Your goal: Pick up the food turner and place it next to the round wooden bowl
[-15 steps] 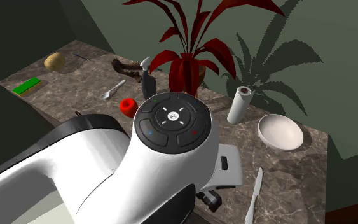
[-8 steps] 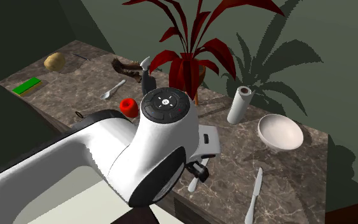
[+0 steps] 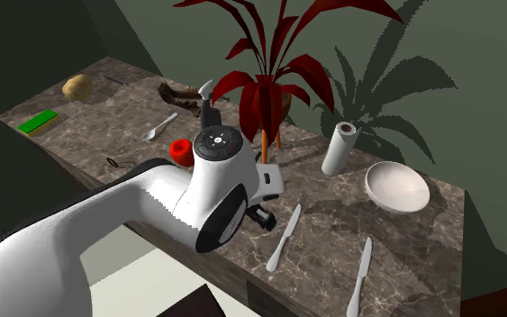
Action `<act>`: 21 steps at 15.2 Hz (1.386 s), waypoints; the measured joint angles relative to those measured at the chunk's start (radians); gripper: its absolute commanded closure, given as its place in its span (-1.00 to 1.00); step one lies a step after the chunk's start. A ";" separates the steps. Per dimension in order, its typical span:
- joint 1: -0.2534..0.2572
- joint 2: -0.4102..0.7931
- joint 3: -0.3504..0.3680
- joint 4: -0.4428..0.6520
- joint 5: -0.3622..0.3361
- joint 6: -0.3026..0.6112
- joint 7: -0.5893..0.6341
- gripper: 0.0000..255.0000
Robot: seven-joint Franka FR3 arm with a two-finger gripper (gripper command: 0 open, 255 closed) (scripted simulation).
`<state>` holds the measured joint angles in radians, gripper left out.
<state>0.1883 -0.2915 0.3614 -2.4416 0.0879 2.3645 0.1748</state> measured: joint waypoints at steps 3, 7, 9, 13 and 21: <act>0.004 0.100 0.047 0.029 -0.044 0.074 0.048 -1.00; 0.012 0.230 0.098 0.086 -0.133 0.142 0.127 -1.00; 0.019 0.306 0.115 0.116 -0.198 0.180 0.177 -1.00; 0.063 0.450 0.121 0.199 -0.338 0.221 0.287 -1.00; 0.110 0.576 0.079 0.241 -0.465 0.282 0.382 -1.00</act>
<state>0.2980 0.2842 0.4402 -2.2005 -0.3771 2.6462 0.5569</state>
